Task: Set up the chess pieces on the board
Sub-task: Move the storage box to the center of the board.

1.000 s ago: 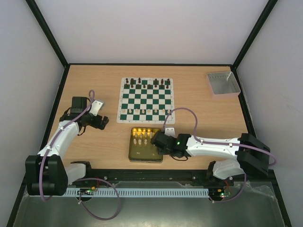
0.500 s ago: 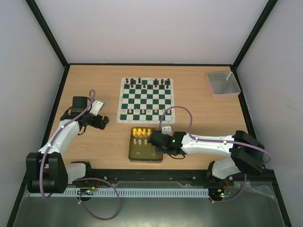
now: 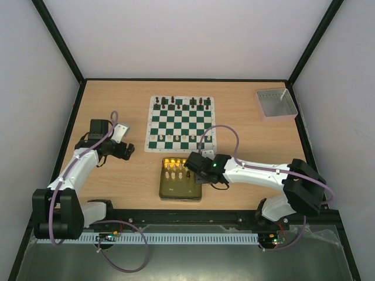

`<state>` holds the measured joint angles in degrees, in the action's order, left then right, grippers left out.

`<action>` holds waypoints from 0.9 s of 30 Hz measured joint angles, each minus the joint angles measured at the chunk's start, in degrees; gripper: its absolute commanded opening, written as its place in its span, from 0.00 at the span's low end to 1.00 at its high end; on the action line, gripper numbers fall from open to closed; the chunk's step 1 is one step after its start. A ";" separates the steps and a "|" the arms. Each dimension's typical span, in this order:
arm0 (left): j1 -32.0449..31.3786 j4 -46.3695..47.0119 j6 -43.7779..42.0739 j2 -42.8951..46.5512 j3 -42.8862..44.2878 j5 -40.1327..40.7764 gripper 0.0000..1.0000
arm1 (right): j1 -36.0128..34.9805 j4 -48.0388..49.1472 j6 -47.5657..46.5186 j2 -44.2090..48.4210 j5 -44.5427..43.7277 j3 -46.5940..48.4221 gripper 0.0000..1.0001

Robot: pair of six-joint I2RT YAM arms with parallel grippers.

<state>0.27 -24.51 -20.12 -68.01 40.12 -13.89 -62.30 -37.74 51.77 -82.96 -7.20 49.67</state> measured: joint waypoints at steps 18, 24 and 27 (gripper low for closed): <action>-1.44 0.48 0.02 0.00 0.00 0.04 1.00 | 7.54 -2.43 -3.52 1.73 0.37 -1.57 0.37; -2.32 0.63 0.09 0.00 0.00 0.33 1.00 | 13.51 -3.69 -5.20 3.58 -0.33 -1.99 0.42; -2.64 0.70 0.13 0.00 0.00 0.44 1.00 | 15.65 -3.78 -5.33 3.58 -0.50 -2.12 0.45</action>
<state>-2.37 -23.81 -19.99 -68.01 40.12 -13.45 -46.65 -41.52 46.44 -79.37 -7.70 47.55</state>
